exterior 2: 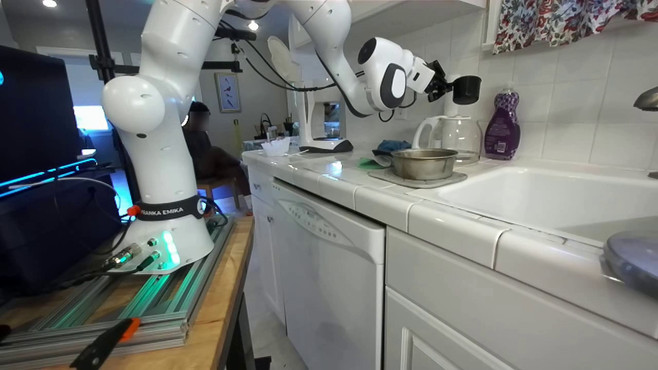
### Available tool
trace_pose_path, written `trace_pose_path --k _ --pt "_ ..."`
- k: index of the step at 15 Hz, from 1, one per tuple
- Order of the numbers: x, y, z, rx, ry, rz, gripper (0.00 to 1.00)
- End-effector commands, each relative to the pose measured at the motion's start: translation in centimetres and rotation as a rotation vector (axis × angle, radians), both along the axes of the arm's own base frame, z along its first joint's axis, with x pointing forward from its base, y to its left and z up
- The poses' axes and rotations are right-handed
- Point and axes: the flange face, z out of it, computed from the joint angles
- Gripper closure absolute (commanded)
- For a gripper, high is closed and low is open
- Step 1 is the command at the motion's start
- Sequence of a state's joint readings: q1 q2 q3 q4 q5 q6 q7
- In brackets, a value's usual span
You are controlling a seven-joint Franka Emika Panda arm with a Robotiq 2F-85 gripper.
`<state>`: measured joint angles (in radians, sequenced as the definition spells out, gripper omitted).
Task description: Put the black pot on the coffee pot
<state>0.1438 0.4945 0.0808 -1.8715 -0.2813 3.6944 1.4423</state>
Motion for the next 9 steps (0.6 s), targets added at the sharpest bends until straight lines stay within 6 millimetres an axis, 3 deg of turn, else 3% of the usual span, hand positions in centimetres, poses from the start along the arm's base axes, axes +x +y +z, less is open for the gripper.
trace_pose_path --k 1,4,9 --pt "-3.1 -2.6 1.7 -0.117 0.016 -0.061 0.99" --pt "-5.0 -3.9 1.8 -0.16 0.032 -0.099 0.99" --pt "-6.2 -0.7 0.7 -0.075 0.033 -0.015 0.99"
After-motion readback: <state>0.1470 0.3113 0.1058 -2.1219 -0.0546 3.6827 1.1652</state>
